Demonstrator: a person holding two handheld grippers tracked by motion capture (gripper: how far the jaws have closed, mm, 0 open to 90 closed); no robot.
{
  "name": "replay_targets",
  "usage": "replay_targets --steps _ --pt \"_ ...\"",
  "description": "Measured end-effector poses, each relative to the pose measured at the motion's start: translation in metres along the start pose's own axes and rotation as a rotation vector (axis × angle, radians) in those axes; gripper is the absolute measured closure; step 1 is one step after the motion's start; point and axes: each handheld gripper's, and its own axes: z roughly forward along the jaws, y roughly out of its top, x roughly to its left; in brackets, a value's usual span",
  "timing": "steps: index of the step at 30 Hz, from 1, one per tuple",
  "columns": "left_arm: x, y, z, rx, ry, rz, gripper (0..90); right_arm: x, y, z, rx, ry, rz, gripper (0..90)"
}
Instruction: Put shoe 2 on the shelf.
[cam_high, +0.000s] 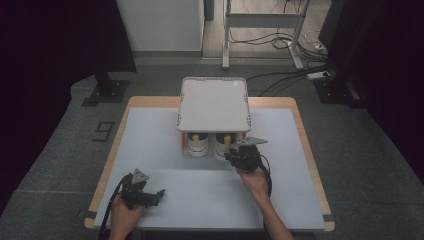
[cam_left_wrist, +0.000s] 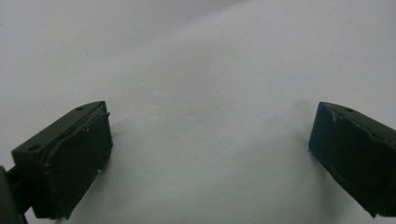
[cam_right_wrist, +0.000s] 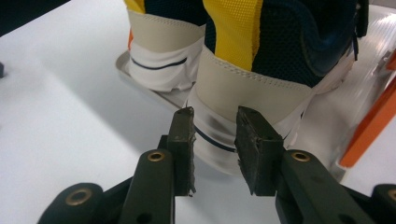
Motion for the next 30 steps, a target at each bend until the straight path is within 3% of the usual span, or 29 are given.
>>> replay_targets --steps 9,15,22,30 --pt "0.000 0.000 0.000 0.000 0.000 0.000 0.0 -0.005 0.005 0.015 -0.018 -0.062 0.005 67.9" --pt "0.000 0.000 0.000 0.000 0.000 0.000 0.0 -0.007 0.005 0.018 -0.034 -0.062 0.016 67.2" --pt "0.000 0.000 0.000 0.000 0.000 0.000 0.0 -0.008 0.002 0.011 -0.041 -0.036 0.014 59.1" --pt "0.000 0.000 0.000 0.000 0.000 0.000 0.0 -0.004 0.002 -0.007 -0.040 -0.006 -0.022 42.4"
